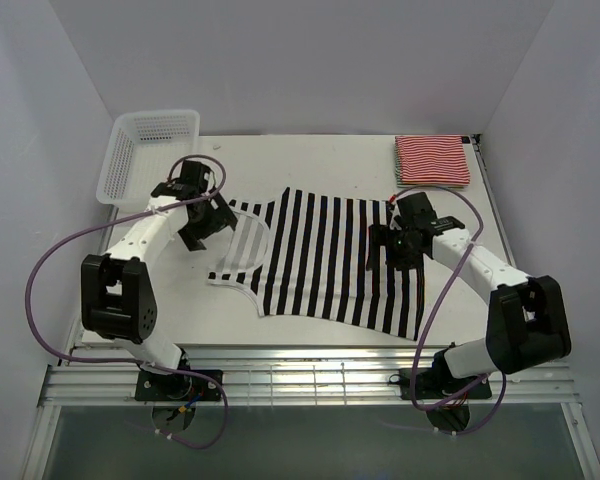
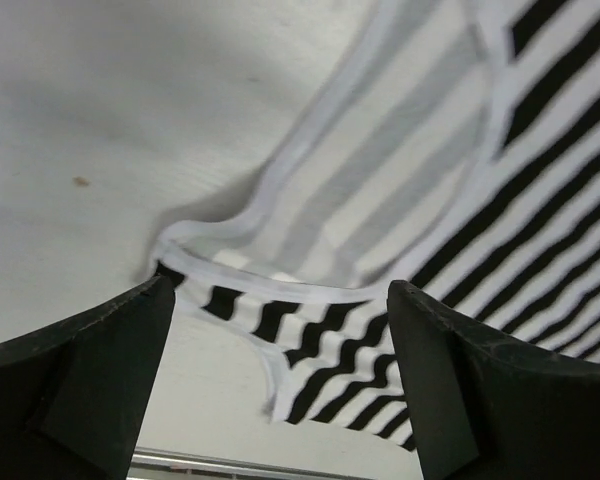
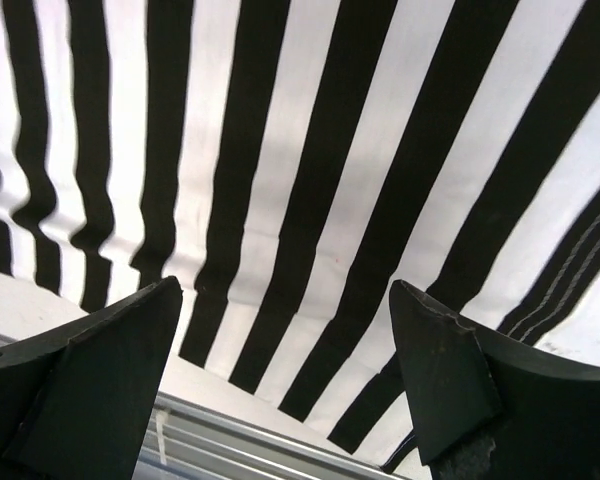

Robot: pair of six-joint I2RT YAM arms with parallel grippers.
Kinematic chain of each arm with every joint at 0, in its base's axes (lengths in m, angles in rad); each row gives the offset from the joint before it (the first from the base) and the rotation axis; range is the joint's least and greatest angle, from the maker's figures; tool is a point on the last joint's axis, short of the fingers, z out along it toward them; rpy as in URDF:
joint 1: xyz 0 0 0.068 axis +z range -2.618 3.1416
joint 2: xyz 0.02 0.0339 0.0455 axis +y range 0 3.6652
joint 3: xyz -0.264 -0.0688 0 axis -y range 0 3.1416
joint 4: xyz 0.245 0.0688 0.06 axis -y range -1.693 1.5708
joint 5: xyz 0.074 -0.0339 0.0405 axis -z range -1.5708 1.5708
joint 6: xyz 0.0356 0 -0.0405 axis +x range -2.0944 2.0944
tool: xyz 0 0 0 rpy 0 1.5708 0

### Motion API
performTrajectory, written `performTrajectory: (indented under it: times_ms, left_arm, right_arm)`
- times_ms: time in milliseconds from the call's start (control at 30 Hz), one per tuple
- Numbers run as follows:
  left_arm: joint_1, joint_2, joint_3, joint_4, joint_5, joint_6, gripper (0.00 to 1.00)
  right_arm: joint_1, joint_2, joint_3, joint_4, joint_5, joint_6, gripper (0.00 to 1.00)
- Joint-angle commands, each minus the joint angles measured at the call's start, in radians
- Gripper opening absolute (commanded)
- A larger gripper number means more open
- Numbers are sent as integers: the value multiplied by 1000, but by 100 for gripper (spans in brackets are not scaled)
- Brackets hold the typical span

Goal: Fold and stack the tank tops

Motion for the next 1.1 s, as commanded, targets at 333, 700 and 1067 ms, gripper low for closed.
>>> performTrajectory:
  times_ms: [333,700,1067]
  left_arm:
    - [-172,434,411,197,170,84,98]
    - [-84,698,589,184,133,92,98]
    - [-21,703,727,187,229,162,98]
  right_arm:
    - [-68,356,336,28,175,-64,90]
    - [-81,680,651,18,119,-151,90]
    - [-96,754,886,-42,43,-196,90]
